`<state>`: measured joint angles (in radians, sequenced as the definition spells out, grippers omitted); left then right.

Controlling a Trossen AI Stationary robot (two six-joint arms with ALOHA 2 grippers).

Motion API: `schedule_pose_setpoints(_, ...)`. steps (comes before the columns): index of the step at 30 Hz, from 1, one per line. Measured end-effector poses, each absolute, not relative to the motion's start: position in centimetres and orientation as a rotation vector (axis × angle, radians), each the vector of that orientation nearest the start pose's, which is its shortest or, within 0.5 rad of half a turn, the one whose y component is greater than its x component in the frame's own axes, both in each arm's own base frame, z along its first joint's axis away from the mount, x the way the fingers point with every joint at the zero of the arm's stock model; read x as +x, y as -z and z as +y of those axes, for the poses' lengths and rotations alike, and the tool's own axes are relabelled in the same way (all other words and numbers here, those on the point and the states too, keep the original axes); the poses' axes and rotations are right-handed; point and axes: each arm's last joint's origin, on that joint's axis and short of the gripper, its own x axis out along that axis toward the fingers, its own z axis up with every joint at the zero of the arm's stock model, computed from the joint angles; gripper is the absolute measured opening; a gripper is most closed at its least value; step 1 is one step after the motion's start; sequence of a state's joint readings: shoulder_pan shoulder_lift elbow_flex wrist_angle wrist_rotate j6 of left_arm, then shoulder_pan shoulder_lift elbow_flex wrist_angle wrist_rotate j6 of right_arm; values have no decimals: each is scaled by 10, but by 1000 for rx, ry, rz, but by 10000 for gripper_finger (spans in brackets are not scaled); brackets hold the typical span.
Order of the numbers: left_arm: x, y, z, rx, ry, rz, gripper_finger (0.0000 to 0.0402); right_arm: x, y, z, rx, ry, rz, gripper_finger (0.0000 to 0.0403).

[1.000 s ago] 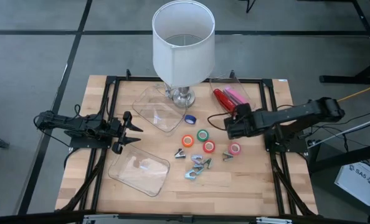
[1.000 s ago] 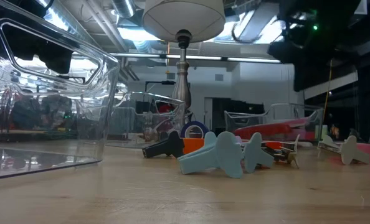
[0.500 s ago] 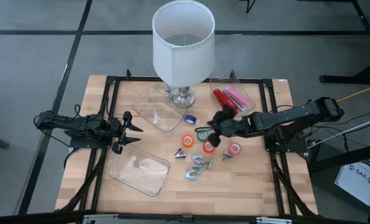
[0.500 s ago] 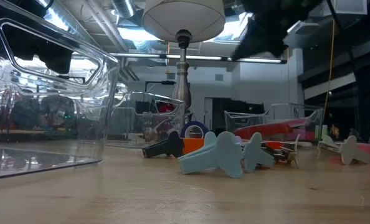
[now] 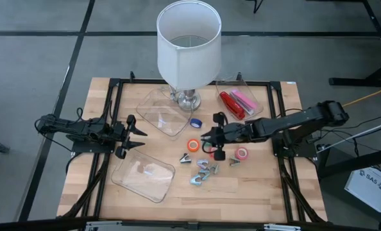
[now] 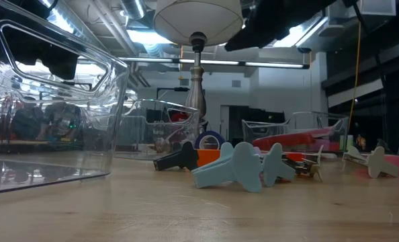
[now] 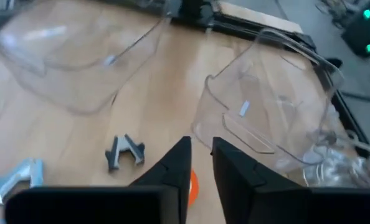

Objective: Pick and place Stapler, Stapler remover, tape
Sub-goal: Adjust the transparent bins

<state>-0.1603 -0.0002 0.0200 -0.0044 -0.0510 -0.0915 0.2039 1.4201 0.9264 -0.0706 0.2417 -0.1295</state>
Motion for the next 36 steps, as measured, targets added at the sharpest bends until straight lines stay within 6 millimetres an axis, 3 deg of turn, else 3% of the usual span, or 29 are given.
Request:
schedule_pose_setpoints(12,95,-170,-14,-93,110,-11,185,315,-226,56,-669,-158,602,88)
schedule_pose_setpoints(21,95,-170,-14,-93,110,-10,185,335,-208,44,-822,-147,570,88)
schedule_pose_setpoints(27,95,-170,-14,-93,110,-11,185,342,-204,31,-826,-76,567,90)
schedule_pose_setpoints(31,95,-170,-14,-93,110,-11,185,349,-211,27,-819,-57,557,112)
schedule_pose_setpoints(36,95,-170,-14,-93,110,-11,185,365,-217,27,-837,-48,540,168)
